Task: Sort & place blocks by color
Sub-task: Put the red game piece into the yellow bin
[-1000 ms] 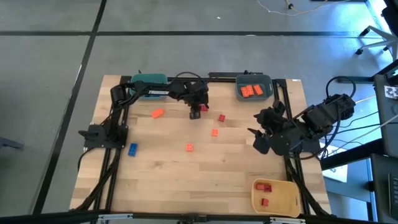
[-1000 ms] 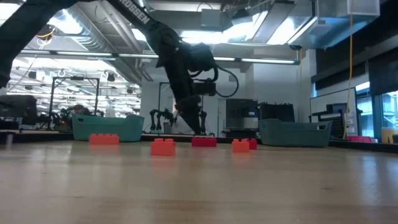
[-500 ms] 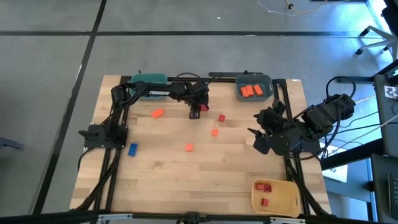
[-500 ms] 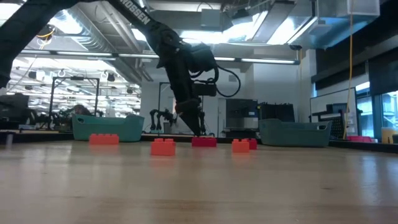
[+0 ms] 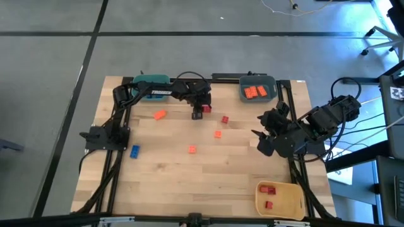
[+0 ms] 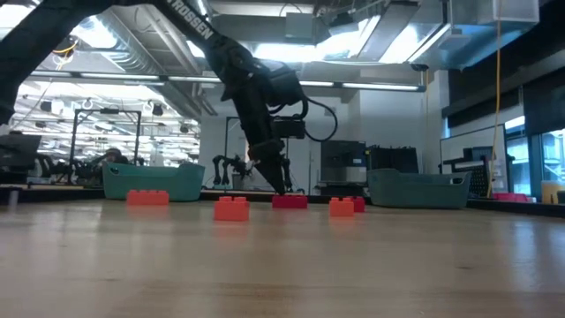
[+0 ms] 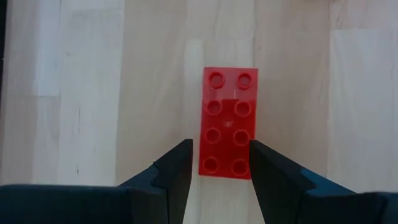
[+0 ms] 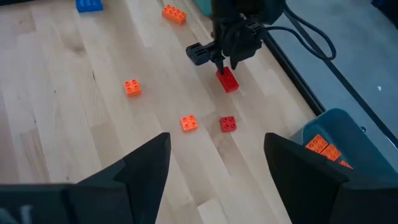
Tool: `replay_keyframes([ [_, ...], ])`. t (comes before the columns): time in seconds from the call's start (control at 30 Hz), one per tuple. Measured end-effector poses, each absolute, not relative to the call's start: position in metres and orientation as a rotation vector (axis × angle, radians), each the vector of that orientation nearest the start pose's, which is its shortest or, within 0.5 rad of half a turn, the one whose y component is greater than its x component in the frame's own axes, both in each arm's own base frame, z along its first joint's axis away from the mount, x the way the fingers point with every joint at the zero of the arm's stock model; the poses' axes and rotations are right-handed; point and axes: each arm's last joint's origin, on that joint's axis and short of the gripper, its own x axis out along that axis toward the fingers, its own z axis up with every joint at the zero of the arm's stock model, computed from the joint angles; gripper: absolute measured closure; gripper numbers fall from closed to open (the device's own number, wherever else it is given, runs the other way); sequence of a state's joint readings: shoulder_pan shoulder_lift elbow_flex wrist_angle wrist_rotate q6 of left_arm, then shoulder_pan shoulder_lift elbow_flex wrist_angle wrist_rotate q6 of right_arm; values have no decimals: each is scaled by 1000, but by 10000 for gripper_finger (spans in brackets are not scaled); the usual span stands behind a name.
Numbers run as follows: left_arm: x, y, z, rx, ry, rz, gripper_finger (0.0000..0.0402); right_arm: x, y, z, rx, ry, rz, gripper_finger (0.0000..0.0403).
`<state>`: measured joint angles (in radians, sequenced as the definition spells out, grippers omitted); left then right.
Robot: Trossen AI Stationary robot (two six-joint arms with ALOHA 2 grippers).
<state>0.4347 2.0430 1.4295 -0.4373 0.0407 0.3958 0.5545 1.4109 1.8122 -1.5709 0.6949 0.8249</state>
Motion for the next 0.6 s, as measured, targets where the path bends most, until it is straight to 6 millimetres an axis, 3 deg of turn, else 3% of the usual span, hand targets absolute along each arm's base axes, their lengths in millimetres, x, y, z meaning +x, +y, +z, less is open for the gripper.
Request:
replay_keyframes([
  [0.6,378,175,149,95,1061,131,252,193,98,432,78,803,-484,141],
])
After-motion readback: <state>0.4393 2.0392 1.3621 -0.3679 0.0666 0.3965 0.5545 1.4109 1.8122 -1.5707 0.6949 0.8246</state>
